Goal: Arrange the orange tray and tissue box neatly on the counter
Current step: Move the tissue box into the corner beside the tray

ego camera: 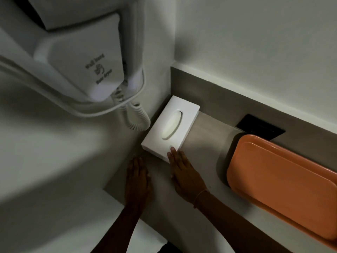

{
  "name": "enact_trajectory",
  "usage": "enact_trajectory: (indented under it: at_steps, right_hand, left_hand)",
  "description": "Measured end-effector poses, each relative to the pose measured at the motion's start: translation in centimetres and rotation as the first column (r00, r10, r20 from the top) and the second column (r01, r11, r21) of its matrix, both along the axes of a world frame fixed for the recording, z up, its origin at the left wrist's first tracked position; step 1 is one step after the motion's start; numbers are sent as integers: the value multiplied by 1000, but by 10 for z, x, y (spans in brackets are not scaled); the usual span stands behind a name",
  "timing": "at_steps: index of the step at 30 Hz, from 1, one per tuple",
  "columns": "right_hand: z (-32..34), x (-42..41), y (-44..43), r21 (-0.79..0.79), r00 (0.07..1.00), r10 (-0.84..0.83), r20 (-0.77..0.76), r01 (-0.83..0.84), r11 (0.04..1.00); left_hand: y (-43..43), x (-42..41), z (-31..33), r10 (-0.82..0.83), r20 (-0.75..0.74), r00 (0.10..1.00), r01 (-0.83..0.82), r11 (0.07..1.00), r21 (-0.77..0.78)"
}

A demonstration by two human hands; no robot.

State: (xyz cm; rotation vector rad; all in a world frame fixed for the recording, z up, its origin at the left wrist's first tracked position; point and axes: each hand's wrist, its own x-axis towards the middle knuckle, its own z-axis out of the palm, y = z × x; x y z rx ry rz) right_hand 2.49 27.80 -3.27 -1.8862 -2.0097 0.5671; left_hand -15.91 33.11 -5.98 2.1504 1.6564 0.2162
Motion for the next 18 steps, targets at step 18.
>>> enact_trajectory:
  at_steps: [18]
  right_hand:
    - [-26,-12,29,0,999,48,17,-48,999]
  left_hand:
    - [-2,-17,-26,-26,-143,989,40,995,95]
